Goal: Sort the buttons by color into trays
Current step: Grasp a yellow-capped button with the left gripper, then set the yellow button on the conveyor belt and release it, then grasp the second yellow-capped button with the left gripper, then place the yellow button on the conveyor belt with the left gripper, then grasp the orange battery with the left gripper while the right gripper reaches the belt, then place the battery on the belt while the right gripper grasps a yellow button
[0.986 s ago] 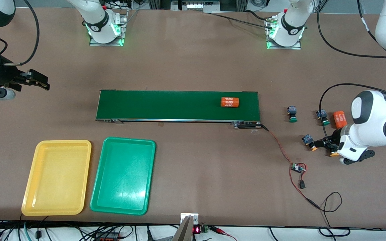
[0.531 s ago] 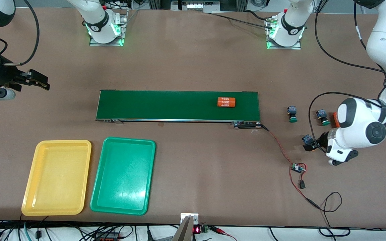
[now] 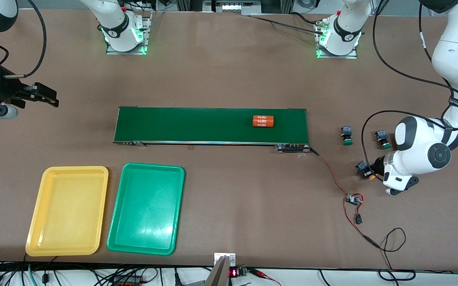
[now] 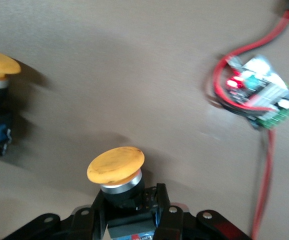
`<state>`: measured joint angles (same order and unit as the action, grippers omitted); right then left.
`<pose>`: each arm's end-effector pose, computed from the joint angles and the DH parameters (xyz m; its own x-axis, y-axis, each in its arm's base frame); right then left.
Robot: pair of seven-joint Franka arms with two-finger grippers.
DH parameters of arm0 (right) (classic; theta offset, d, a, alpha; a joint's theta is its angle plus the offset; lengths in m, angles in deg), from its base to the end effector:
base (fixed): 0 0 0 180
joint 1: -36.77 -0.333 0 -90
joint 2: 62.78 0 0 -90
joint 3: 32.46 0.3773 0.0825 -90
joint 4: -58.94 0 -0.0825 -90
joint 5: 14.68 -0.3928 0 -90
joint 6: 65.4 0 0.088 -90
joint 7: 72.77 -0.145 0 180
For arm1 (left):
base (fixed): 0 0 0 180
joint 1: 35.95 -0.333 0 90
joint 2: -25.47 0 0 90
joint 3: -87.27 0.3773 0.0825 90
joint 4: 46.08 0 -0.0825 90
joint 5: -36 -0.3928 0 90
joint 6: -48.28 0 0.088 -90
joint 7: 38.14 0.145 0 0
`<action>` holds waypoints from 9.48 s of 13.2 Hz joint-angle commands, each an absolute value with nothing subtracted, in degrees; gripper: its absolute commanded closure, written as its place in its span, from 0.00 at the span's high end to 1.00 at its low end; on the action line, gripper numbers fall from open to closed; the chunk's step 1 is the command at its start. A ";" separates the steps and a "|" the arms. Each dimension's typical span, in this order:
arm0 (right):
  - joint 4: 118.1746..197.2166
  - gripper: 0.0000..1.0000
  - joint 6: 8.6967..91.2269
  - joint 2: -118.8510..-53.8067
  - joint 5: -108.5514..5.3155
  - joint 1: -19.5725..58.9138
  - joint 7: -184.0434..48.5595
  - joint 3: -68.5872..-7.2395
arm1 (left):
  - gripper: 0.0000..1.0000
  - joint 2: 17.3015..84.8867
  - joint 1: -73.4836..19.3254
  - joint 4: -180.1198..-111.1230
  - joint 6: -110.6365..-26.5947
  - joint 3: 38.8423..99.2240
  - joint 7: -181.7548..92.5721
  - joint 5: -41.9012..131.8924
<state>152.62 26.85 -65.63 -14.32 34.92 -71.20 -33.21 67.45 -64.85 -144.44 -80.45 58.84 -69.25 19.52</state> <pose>0.5776 0.0104 0.5919 0.9961 0.0467 -0.0748 0.0472 -0.9989 0.0048 0.6953 0.0563 0.1961 0.8933 0.4266 -0.1411 0.4375 -0.8975 0.0561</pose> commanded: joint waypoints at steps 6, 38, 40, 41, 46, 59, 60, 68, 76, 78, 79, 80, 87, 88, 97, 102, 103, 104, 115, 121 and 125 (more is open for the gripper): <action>152.80 1.00 26.89 -65.41 -14.60 35.36 -71.19 -32.90 | 0.28 61.16 -64.96 -147.06 -61.93 37.98 -70.48 20.01; 152.98 1.00 27.06 -65.41 -14.60 35.36 -71.02 -32.90 | 1.00 73.10 -71.10 -130.20 -68.51 57.12 -36.39 8.41; 153.07 1.00 27.15 -65.41 -14.60 35.36 -71.02 -32.90 | 1.00 74.42 -71.63 -130.28 -70.62 57.39 -36.21 7.53; 153.07 1.00 27.15 -65.41 -14.60 35.36 -71.02 -32.90 | 1.00 75.47 -72.59 -130.63 -71.94 57.30 -36.21 7.70; 153.07 1.00 27.07 -65.50 -14.60 35.36 -70.93 -32.90 | 0.35 76.27 -73.22 -131.34 -71.34 57.30 -36.56 8.41; 153.07 1.00 26.80 -65.50 -14.60 35.45 -70.93 -32.90 | 0.24 69.77 -73.40 -136.50 -46.20 25.78 -57.00 9.37; 153.07 1.00 26.80 -65.50 -14.60 35.45 -70.93 -32.90 | 0.24 69.94 -73.22 -138.09 -46.72 23.31 -61.13 9.37; 153.16 1.00 26.71 -65.50 -14.60 35.45 -70.84 -32.90 | 0.26 70.21 -65.67 -154.19 -66.24 22.92 -78.39 8.41; 153.16 1.00 26.72 -65.50 -14.60 35.45 -70.84 -32.90 | 1.00 69.68 -65.92 -149.91 -62.31 25.14 -80.68 8.58; 153.24 1.00 26.54 -65.41 -14.60 35.36 -71.36 -32.90 | 1.00 69.68 -65.92 -143.15 -53.98 24.96 -80.15 8.41; 153.16 1.00 26.63 -65.41 -14.60 35.36 -71.37 -32.90 | 1.00 69.77 -65.84 -139.20 -49.15 25.04 -80.07 8.41; 153.24 1.00 26.54 -65.41 -14.68 35.36 -71.54 -32.90 | 1.00 69.77 -66.01 -135.85 -45.44 25.31 -79.72 8.41; 153.51 1.00 26.71 -65.41 -14.77 35.19 -71.54 -32.82 | 1.00 70.56 -79.79 -130.99 -41.72 27.67 -62.34 2.97; 153.51 1.00 26.63 -65.41 -14.77 35.19 -71.54 -32.82 | 1.00 70.56 -81.38 -131.07 -41.80 30.20 -60.14 2.17; 153.86 1.00 26.71 -65.33 -14.77 34.75 -71.63 -32.82 | 1.00 65.74 -80.43 -141.24 -55.47 54.91 -38.07 3.13; 159.82 1.00 32.06 -63.13 -16.79 33.70 -71.81 -32.29 | 0.66 65.64 -80.60 -145.22 -62.90 58.36 -34.18 4.88; 160.10 1.00 32.25 -62.95 -16.79 32.13 -73.55 -32.29 | 0.62 65.64 -80.69 -145.31 -62.46 58.44 -33.84 8.54; 160.27 1.00 32.60 -62.95 -16.79 30.37 -76.35 -32.29 | 0.56 65.73 -80.86 -146.18 -62.46 58.44 -33.66 10.93; 167.04 1.00 50.43 -71.38 -15.74 9.61 -102.81 -27.03 | 0.15 57.99 -75.68 -140.13 -50.59 52.84 -29.29 13.06; 167.39 1.00 60.71 -78.94 -11.90 5.93 -115.29 -22.88 | 0.17 58.34 -75.24 -142.93 -51.12 42.73 -1.54 22.28; 167.39 1.00 67.31 -83.69 -7.48 3.20 -123.65 -22.80 | 0.16 58.70 -75.07 -149.07 -56.38 35.00 6.50 24.05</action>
